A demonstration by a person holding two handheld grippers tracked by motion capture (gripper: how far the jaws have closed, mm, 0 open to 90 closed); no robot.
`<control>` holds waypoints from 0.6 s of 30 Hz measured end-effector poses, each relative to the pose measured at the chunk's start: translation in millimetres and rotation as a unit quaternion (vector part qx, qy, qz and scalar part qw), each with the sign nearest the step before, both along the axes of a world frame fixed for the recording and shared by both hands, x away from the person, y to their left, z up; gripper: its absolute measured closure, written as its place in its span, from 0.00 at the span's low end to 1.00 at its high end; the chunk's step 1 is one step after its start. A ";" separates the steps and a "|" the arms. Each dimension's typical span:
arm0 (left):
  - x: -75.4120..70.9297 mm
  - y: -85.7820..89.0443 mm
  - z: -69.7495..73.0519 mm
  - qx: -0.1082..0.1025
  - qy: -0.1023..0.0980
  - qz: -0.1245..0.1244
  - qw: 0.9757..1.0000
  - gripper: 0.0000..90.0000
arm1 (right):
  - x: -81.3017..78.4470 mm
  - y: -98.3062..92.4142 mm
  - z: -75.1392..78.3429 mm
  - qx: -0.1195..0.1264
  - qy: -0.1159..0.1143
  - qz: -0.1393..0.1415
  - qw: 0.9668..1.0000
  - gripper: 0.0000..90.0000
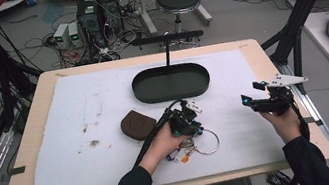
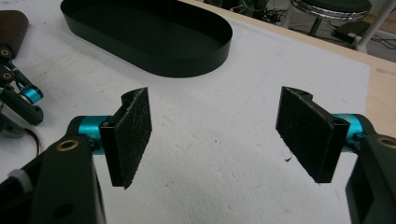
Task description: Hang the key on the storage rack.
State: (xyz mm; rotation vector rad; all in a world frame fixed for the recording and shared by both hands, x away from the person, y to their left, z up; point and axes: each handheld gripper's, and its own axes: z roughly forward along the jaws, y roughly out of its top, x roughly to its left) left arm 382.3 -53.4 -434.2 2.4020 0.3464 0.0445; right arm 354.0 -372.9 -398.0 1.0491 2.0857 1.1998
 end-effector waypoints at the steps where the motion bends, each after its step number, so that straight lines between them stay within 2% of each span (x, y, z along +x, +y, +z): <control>1: -0.2 -0.1 0.1 0.001 -0.001 0.001 1.000 0.85 | 0.0 0.1 0.0 0.001 0.000 -0.001 1.000 0.30; 9: -5.6 -1.3 -0.8 0.004 -0.019 0.003 1.000 0.95 | -0.5 0.2 0.3 0.000 0.000 0.000 1.000 0.30; 13: -6.0 -1.2 0.2 0.011 -0.024 0.000 1.000 0.95 | -0.2 0.6 0.1 -0.001 -0.002 0.002 1.000 0.30; 18: -4.0 0.8 -0.3 -0.002 -0.011 0.003 1.000 0.96 | -1.0 0.3 0.7 0.000 0.000 0.001 1.000 0.30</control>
